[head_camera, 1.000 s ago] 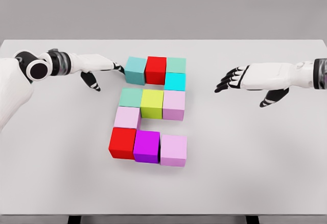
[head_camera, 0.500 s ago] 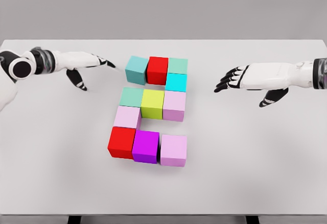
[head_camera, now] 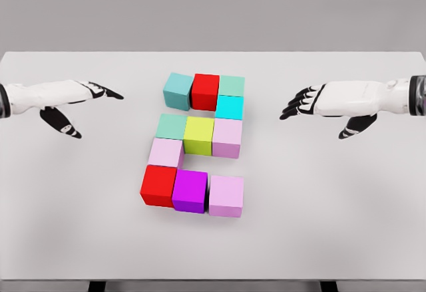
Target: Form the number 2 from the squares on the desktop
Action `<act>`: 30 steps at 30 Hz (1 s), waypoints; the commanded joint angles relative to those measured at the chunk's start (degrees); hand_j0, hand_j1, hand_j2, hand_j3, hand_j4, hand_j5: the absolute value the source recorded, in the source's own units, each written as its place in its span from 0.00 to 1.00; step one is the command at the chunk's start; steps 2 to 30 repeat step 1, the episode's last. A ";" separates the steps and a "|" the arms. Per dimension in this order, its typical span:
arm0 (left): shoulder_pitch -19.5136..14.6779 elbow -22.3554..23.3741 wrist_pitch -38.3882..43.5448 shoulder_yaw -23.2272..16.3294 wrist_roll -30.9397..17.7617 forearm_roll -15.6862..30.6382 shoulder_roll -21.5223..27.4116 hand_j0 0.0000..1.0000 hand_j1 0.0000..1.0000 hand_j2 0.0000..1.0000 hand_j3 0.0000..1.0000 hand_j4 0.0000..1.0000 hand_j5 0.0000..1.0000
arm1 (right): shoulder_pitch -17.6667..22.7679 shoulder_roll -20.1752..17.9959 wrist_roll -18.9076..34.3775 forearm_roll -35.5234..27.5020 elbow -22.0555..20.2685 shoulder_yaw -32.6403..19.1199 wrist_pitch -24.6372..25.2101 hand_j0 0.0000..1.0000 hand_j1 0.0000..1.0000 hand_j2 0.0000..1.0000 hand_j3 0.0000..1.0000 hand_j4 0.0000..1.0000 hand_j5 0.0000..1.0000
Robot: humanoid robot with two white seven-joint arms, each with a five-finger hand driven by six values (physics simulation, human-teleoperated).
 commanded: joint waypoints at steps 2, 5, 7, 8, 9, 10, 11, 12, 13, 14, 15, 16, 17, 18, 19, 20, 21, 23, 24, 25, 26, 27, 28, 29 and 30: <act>0.00 -0.42 0.10 0.08 0.02 0.72 0.60 1.00 1.00 1.00 1.00 1.00 1.00 | 0.00 -0.07 -0.02 -0.32 -0.01 -0.13 0.15 1.00 1.00 1.00 1.00 1.00 1.00; 0.00 -0.42 0.10 0.08 0.02 0.72 0.60 1.00 1.00 1.00 1.00 1.00 1.00 | 0.00 -0.07 -0.02 -0.32 -0.01 -0.13 0.15 1.00 1.00 1.00 1.00 1.00 1.00; 0.00 -0.42 0.10 0.08 0.02 0.72 0.60 1.00 1.00 1.00 1.00 1.00 1.00 | 0.00 -0.07 -0.02 -0.32 -0.01 -0.13 0.15 1.00 1.00 1.00 1.00 1.00 1.00; 0.00 -0.42 0.10 0.08 0.02 0.72 0.60 1.00 1.00 1.00 1.00 1.00 1.00 | 0.00 -0.07 -0.02 -0.32 -0.01 -0.13 0.15 1.00 1.00 1.00 1.00 1.00 1.00; 0.00 -0.42 0.10 0.08 0.02 0.72 0.60 1.00 1.00 1.00 1.00 1.00 1.00 | 0.00 -0.07 -0.02 -0.32 -0.01 -0.13 0.15 1.00 1.00 1.00 1.00 1.00 1.00; 0.00 -0.42 0.10 0.08 0.02 0.72 0.60 1.00 1.00 1.00 1.00 1.00 1.00 | 0.00 -0.07 -0.02 -0.32 -0.01 -0.13 0.15 1.00 1.00 1.00 1.00 1.00 1.00; 0.00 -0.42 0.10 0.08 0.02 0.72 0.60 1.00 1.00 1.00 1.00 1.00 1.00 | 0.00 -0.07 -0.02 -0.32 -0.01 -0.13 0.15 1.00 1.00 1.00 1.00 1.00 1.00; 0.00 -0.42 0.10 0.08 0.02 0.72 0.60 1.00 1.00 1.00 1.00 1.00 1.00 | 0.00 -0.07 -0.02 -0.32 -0.01 -0.13 0.15 1.00 1.00 1.00 1.00 1.00 1.00; 0.00 -0.42 0.10 0.08 0.02 0.72 0.60 1.00 1.00 1.00 1.00 1.00 1.00 | 0.00 -0.07 -0.02 -0.32 -0.01 -0.13 0.15 1.00 1.00 1.00 1.00 1.00 1.00; 0.00 -0.42 0.10 0.08 0.02 0.72 0.60 1.00 1.00 1.00 1.00 1.00 1.00 | 0.00 -0.07 -0.02 -0.32 -0.01 -0.13 0.15 1.00 1.00 1.00 1.00 1.00 1.00; 0.00 -0.42 0.10 0.08 0.02 0.72 0.60 1.00 1.00 1.00 1.00 1.00 1.00 | 0.00 -0.07 -0.02 -0.32 -0.01 -0.13 0.15 1.00 1.00 1.00 1.00 1.00 1.00; 0.00 -0.42 0.10 0.08 0.02 0.72 0.60 1.00 1.00 1.00 1.00 1.00 1.00 | 0.00 -0.07 -0.02 -0.32 -0.01 -0.13 0.15 1.00 1.00 1.00 1.00 1.00 1.00; 0.00 -0.42 0.10 0.08 0.02 0.72 0.60 1.00 1.00 1.00 1.00 1.00 1.00 | 0.00 -0.07 -0.02 -0.32 -0.01 -0.13 0.15 1.00 1.00 1.00 1.00 1.00 1.00; 0.00 -0.42 0.10 0.08 0.02 0.72 0.60 1.00 1.00 1.00 1.00 1.00 1.00 | 0.00 -0.07 -0.02 -0.32 -0.01 -0.13 0.15 1.00 1.00 1.00 1.00 1.00 1.00; 0.00 -0.42 0.10 0.08 0.02 0.72 0.60 1.00 1.00 1.00 1.00 1.00 1.00 | 0.00 -0.07 -0.02 -0.32 -0.01 -0.13 0.15 1.00 1.00 1.00 1.00 1.00 1.00; 0.00 -0.42 0.10 0.08 0.02 0.72 0.60 1.00 1.00 1.00 1.00 1.00 1.00 | 0.00 -0.07 -0.02 -0.32 -0.01 -0.13 0.15 1.00 1.00 1.00 1.00 1.00 1.00; 0.00 -0.42 0.10 0.08 0.02 0.72 0.60 1.00 1.00 1.00 1.00 1.00 1.00 | 0.00 -0.07 -0.02 -0.32 -0.01 -0.13 0.15 1.00 1.00 1.00 1.00 1.00 1.00; 0.00 -0.42 0.10 0.08 0.02 0.72 0.60 1.00 1.00 1.00 1.00 1.00 1.00 | 0.00 -0.07 -0.02 -0.32 -0.01 -0.13 0.15 1.00 1.00 1.00 1.00 1.00 1.00; 0.00 -0.42 0.10 0.08 0.02 0.72 0.60 1.00 1.00 1.00 1.00 1.00 1.00 | 0.00 -0.07 -0.02 -0.32 -0.01 -0.13 0.15 1.00 1.00 1.00 1.00 1.00 1.00; 0.00 -0.42 0.10 0.08 0.02 0.72 0.60 1.00 1.00 1.00 1.00 1.00 1.00 | 0.00 -0.07 -0.02 -0.32 -0.01 -0.13 0.15 1.00 1.00 1.00 1.00 1.00 1.00; 0.00 -0.42 0.10 0.08 0.02 0.72 0.60 1.00 1.00 1.00 1.00 1.00 1.00 | 0.00 -0.07 -0.02 -0.32 -0.01 -0.13 0.15 1.00 1.00 1.00 1.00 1.00 1.00; 0.00 -0.42 0.10 0.08 0.02 0.72 0.60 1.00 1.00 1.00 1.00 1.00 1.00 | 0.00 -0.07 -0.02 -0.32 -0.01 -0.13 0.15 1.00 1.00 1.00 1.00 1.00 1.00; 0.00 -0.42 0.10 0.08 0.02 0.72 0.60 1.00 1.00 1.00 1.00 1.00 1.00 | 0.00 -0.07 -0.02 -0.32 -0.01 -0.13 0.15 1.00 1.00 1.00 1.00 1.00 1.00; 0.00 -0.42 0.10 0.08 0.02 0.72 0.60 1.00 1.00 1.00 1.00 1.00 1.00 | 0.00 -0.07 -0.02 -0.32 -0.01 -0.13 0.15 1.00 1.00 1.00 1.00 1.00 1.00; 0.00 -0.42 0.10 0.08 0.02 0.72 0.60 1.00 1.00 1.00 1.00 1.00 1.00 | 0.00 -0.07 -0.02 -0.32 -0.01 -0.13 0.15 1.00 1.00 1.00 1.00 1.00 1.00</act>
